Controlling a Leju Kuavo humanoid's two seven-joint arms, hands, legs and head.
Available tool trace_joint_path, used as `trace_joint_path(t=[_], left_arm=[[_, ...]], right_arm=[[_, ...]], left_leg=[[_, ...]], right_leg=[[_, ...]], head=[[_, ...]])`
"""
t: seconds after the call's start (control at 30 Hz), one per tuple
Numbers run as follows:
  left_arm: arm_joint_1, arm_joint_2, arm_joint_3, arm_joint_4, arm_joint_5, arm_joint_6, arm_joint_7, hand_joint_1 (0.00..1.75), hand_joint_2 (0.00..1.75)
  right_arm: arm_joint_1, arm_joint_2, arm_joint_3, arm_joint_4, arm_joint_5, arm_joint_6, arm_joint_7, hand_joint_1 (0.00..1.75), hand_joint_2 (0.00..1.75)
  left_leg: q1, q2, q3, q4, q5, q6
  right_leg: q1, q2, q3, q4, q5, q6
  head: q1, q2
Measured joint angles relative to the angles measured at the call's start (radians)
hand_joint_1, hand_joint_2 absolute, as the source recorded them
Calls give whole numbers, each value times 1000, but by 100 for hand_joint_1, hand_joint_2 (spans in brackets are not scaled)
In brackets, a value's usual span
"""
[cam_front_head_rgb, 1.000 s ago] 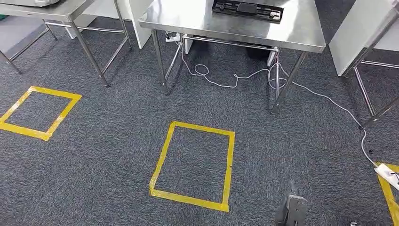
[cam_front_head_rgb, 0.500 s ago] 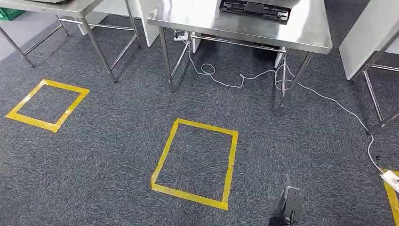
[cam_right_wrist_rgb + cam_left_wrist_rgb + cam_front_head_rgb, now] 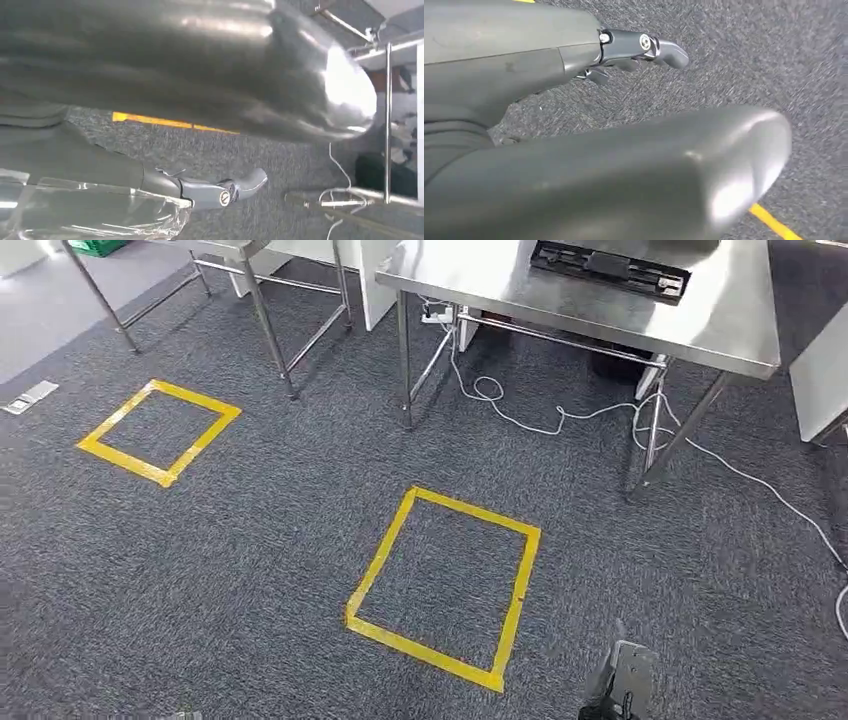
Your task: Take the parts from the cabinet and place them on the table.
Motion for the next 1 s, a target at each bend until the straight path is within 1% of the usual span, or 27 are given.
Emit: trace_joint_path(t=[0.03, 0.1, 0.13, 0.17, 0.2, 0.27, 0.3, 0.33, 0.37, 0.4, 0.43, 0.47, 0.5, 0.53, 0.6, 0.63, 0.67, 0.7, 0.73, 0.77, 0.8, 0.83, 0.87, 0.9, 0.93, 0.97, 1.0], left_arm=[[-2, 0, 0, 0, 0, 0, 1, 0, 0], [7, 2, 0, 5, 0, 2, 26, 0, 0], [10, 8, 0, 16, 2, 2, 56, 0, 0], [13, 13, 0, 31, 4, 0, 75, 0, 0], [15, 18, 0, 49, 4, 0, 90, 0, 0], [16, 21, 0, 79, -3, 8, 113, 0, 0], [20, 22, 0, 92, -4, 11, 128, 0, 0], [26, 25, 0, 106, -5, 14, 158, 0, 0], [34, 28, 0, 118, -5, 17, 177, 0, 0], [41, 30, 0, 127, -6, 20, 188, 0, 0], [45, 33, 0, 134, -6, 20, 193, 0, 0], [45, 35, 0, 139, -7, 19, 194, 0, 0], [41, 37, 0, 143, -8, 19, 195, 0, 0], [42, 37, 0, 147, -10, 19, 197, 0, 0], [44, 41, 0, 156, -13, 20, 200, 0, 0], [45, 43, 0, 159, -13, 20, 200, 0, 0], [45, 43, 0, 161, -14, 23, 205, 0, 0], [43, 43, 0, 166, -23, 47, 236, 0, 0], [43, 43, -1, 169, -34, 74, 278, 0, 0], [43, 43, -2, 174, -38, 94, 309, 0, 0], [45, 43, -2, 179, -43, 123, 357, 0, 0], [49, 43, -2, 185, -55, 152, 403, 0, 0], [54, 43, -3, 191, -72, 182, 449, 0, 0], [61, 43, -10, 194, -94, 213, 498, 0, 0], [66, 43, -23, 199, -121, 245, 558, 0, 0], [69, 42, -32, 201, -136, 259, 585, 0, 0], [71, 42, -42, 203, -148, 266, 609, 0, 0]], right_arm=[[8, 0, 0, 5, 1, -2, 4, 0, 0], [5, 0, -2, 18, 37, -46, 19, 0, 0], [-7, 0, -3, 45, 56, -69, 19, 0, 0], [-24, -3, -4, 81, 60, -71, 20, 0, 0], [-40, -5, -7, 134, 58, -67, 16, 0, 0], [-67, -10, -16, 251, 53, -71, -2, 0, 0], [-76, -13, -18, 302, 53, -74, -1, 0, 0], [-88, -16, -19, 357, 57, -74, 12, 0, 0], [-99, -19, -19, 402, 58, -74, 25, 0, 0], [-108, -20, -19, 446, 60, -74, 29, 0, 0], [-115, -21, -19, 479, 60, -74, 29, 0, 0], [-121, -21, -19, 501, 60, -74, 30, 0, 0], [-126, -22, -19, 525, 60, -74, 29, 0, 0], [-134, -24, -19, 545, 61, -74, 29, 0, 0], [-145, -26, -19, 573, 60, -74, 30, 0, 0], [-150, -26, -19, 581, 60, -74, 30, 0, 0], [-154, -27, -19, 588, 63, -76, 34, 0, 0], [-157, -31, -19, 608, 83, -89, 71, 0, 0], [-161, -32, -15, 632, 111, -109, 129, 0, 0], [-160, -35, -12, 648, 130, -121, 177, 0, 0], [-155, -36, -5, 674, 155, -140, 250, 0, 0], [-145, -37, 5, 694, 177, -151, 313, 0, 0], [-132, -38, 15, 710, 190, -153, 364, 0, 0], [-119, -38, 24, 722, 204, -153, 408, 0, 0], [-107, -38, 36, 735, 221, -155, 454, 0, 0], [-101, -38, 46, 745, 231, -156, 476, 0, 0], [-95, -37, 56, 758, 240, -156, 504, 0, 0]], left_leg=[[1, -9, -3, -4, 4, -7], [8, -25, -9, -9, 10, -21], [14, -24, -13, -1, 8, -23], [14, 15, -27, 28, -18, -26], [15, 40, -58, 96, -66, -30], [17, 55, -136, 262, -148, -38], [17, 56, -164, 323, -167, -40], [18, 61, -167, 334, -161, -41], [18, 65, -145, 296, -135, -39], [18, 71, -99, 215, -95, -37], [17, 90, -38, 109, -55, -32], [16, 136, 8, 34, -38, -25], [9, 146, 18, 13, -38, -24], [7, 130, 12, 12, -37, -19], [0, 114, 9, 13, -36, -9], [1, 103, 16, -1, -27, 3], [8, 98, 21, -10, -19, 11], [9, 89, 18, -11, -14, 22], [8, 78, 15, -11, -12, 24], [7, 66, 13, -11, -11, 25], [6, 51, 11, -10, -10, 26], [5, 35, 11, -10, -10, 26], [4, 22, 12, -9, -10, 26], [4, 8, 14, -9, -10, 25], [4, -5, 15, -9, -10, 24], [4, -13, 14, -8, -8, 22], [-5, -22, 11, -2, -10, 15]], right_leg=[[1, -10, -6, 6, 0, -6], [9, -23, 4, 8, 4, -23], [-9, -31, -1, 3, 10, -34], [-5, -37, -1, 3, 15, -41], [-2, -46, -3, 3, 16, -49], [7, -70, -7, 3, 16, -50], [9, -83, -9, 3, 16, -50], [10, -96, -9, 3, 15, -50], [11, -104, -9, 4, 14, -50], [11, -113, -8, 4, 14, -50], [11, -121, -6, 4, 14, -49], [16, -128, -4, 4, 13, -48], [29, -136, -8, 8, 7, -39], [28, -143, -4, 5, 8, -37], [26, -160, 0, -2, 11, -26], [35, -171, 7, -5, 8, -16], [27, -133, -5, 18, -8, -15], [27, -95, -27, 74, -43, -25], [25, -77, -63, 153, -81, -33], [24, -70, -101, 234, -113, -37], [24, -67, -141, 314, -138, -35], [25, -64, -155, 339, -137, -29], [25, -62, -144, 313, -120, -21], [25, -60, -110, 241, -85, -11], [25, -52, -60, 135, -42, -4], [22, -26, -19, 44, -10, -2], [25, -1, -6, -2, 2, -8]], head=[[-7, 0], [-8, 0], [-9, 0], [-11, 0], [-15, 0], [-16, 0], [-15, 0], [-15, 0], [-16, 0], [-16, 0], [-16, 0], [-17, 0], [-18, 0], [-10, 0], [-11, 0], [-11, 0], [-11, 0], [-7, 0], [-2, 0], [-2, 0], [0, 0], [-1, 0], [-2, 0], [0, 0], [-1, 0], [0, 0], [0, 0]])
